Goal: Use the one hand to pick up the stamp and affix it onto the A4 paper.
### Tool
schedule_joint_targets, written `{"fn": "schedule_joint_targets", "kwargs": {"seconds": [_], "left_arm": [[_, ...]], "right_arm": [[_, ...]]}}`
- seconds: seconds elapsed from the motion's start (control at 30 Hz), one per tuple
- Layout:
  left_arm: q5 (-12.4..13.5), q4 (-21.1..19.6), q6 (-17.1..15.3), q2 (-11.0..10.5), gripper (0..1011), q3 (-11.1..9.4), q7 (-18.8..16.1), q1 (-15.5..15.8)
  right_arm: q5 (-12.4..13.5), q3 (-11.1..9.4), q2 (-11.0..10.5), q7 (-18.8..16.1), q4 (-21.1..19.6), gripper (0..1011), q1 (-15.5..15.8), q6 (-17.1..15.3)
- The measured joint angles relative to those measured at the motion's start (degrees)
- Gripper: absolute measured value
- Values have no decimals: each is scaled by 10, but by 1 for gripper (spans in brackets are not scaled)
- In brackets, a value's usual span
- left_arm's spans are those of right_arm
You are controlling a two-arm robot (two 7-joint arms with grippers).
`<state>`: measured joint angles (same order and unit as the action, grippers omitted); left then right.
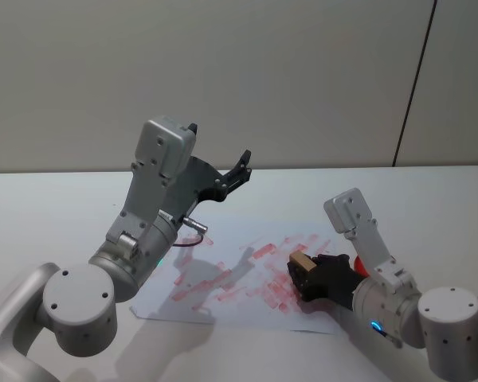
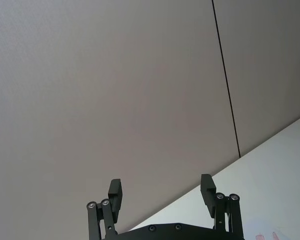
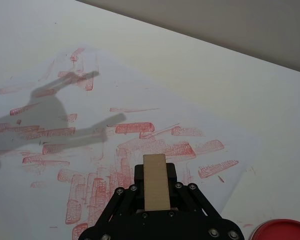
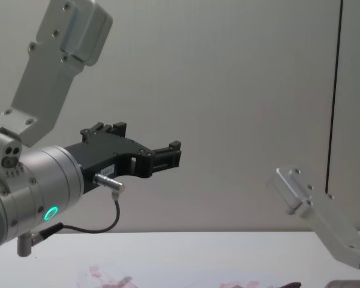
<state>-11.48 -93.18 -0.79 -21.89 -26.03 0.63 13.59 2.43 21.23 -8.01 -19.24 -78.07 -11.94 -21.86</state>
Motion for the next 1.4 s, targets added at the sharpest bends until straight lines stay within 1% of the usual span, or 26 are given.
{"fn": "schedule_joint_targets", "kwargs": {"seconds": [0.17,0.27,0.47,0.53,0.7,0.77,0.83,0.87,0.9,1.13,1.4], "left_arm": [[0,0,0,0,1001,0,0,0],[0,0,0,0,1001,0,0,0],[0,0,0,0,1001,0,0,0],[0,0,0,0,1001,0,0,0],[0,0,0,0,1001,0,0,0],[0,0,0,0,1001,0,0,0],[0,0,0,0,1001,0,0,0],[0,0,0,0,1001,0,0,0],[0,0,0,0,1001,0,0,0],[0,0,0,0,1001,0,0,0],[0,0,0,0,1001,0,0,0]], "right_arm": [[7,-1,0,1,-3,220,0,4],[16,-3,-1,1,-13,220,1,11],[44,-14,-8,6,-47,220,6,25],[56,-19,-13,10,-62,220,9,28],[76,-32,-27,19,-91,220,19,31],[88,-42,-39,26,-109,220,27,30],[93,-46,-45,30,-117,220,32,27],[96,-50,-51,32,-124,220,37,25],[96,-50,-51,32,-124,220,37,25],[106,-65,-78,42,-144,221,60,12],[104,-71,-93,43,-147,220,73,6]]}}
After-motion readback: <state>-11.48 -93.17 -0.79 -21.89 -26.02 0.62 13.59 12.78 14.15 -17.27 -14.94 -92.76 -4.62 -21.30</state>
